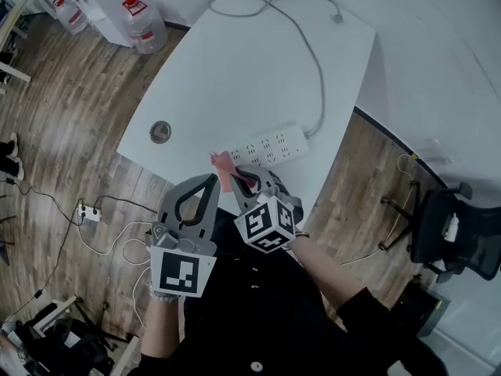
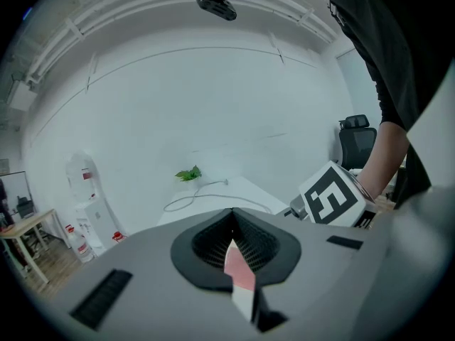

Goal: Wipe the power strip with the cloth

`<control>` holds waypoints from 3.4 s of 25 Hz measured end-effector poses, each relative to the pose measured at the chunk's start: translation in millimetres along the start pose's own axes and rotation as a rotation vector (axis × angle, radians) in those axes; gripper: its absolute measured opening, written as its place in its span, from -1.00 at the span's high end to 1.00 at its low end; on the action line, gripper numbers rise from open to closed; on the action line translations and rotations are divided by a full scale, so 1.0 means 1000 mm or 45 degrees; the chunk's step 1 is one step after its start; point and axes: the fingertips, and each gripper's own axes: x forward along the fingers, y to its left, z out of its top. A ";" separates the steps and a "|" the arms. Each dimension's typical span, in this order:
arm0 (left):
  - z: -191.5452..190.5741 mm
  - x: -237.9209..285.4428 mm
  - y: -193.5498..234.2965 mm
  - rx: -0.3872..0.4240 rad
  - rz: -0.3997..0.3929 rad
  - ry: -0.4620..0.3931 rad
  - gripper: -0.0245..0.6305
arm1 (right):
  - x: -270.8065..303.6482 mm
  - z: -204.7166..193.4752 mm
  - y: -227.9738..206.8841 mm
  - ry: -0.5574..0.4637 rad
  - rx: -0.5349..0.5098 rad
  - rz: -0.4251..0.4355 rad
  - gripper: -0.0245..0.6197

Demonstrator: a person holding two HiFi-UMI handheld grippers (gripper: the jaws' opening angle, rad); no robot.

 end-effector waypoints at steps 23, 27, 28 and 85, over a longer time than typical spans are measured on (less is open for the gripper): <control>-0.008 -0.008 0.004 -0.007 0.006 -0.001 0.88 | 0.024 -0.048 0.007 0.177 0.004 -0.030 0.77; -0.008 -0.007 0.003 -0.008 -0.005 -0.001 0.88 | 0.022 -0.051 -0.001 0.189 0.006 -0.062 0.77; -0.008 -0.007 0.003 -0.010 -0.007 0.000 0.88 | 0.021 -0.052 -0.003 0.192 0.009 -0.069 0.77; 0.039 0.034 -0.028 0.108 -0.208 -0.123 0.88 | -0.113 -0.096 -0.143 0.155 0.295 -0.594 0.77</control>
